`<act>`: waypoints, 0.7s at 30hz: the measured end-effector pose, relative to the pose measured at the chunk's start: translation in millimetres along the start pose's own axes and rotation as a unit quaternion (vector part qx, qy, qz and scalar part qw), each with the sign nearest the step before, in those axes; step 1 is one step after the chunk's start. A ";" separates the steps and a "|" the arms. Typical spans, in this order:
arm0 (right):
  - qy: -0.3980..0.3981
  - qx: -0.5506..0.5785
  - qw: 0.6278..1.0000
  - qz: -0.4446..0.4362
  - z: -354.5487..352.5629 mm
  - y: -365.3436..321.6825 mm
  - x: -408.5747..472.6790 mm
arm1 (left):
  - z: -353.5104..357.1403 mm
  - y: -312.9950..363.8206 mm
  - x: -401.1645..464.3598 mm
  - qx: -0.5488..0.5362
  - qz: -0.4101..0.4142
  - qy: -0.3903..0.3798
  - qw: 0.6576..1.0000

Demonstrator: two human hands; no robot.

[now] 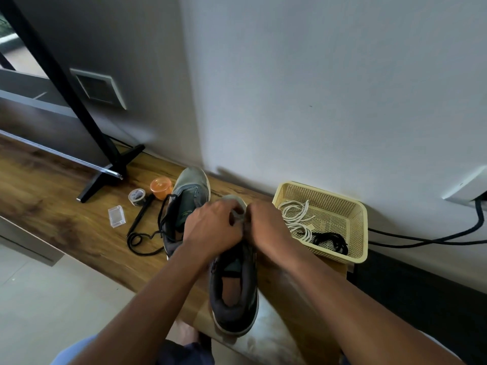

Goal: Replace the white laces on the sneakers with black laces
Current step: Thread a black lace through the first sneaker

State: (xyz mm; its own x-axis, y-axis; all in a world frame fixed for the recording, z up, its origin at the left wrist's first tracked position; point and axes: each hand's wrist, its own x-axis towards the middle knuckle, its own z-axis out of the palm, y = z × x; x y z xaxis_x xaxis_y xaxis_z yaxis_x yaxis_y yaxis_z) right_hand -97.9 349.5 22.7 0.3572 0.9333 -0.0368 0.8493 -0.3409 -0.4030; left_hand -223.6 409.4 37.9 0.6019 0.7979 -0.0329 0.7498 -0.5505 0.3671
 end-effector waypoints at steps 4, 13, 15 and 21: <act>0.000 0.038 0.999 0.000 -3.8 4.0 0.1 | -10.0 -5.5 2.2 0.025 0.032 -0.061 0.997; 0.106 0.064 0.992 -0.034 -4.8 6.3 4.6 | -3.7 -8.3 3.6 0.037 0.045 -0.025 0.998; 0.162 0.059 0.984 -0.043 -10.0 6.9 5.7 | -3.7 -9.7 3.3 0.043 0.047 -0.028 0.998; 0.338 0.221 0.915 0.001 -44.1 -1.8 8.8 | -3.6 -9.5 3.3 0.050 0.037 -0.032 0.998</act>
State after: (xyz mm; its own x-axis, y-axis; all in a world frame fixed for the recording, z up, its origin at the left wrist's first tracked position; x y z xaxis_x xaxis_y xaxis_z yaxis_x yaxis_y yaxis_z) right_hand -79.1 353.3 63.4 0.6444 0.5990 0.4753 0.6613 -0.1245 -0.7397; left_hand -229.7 418.2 37.7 0.6704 0.7388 -0.0691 0.7243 -0.6313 0.2771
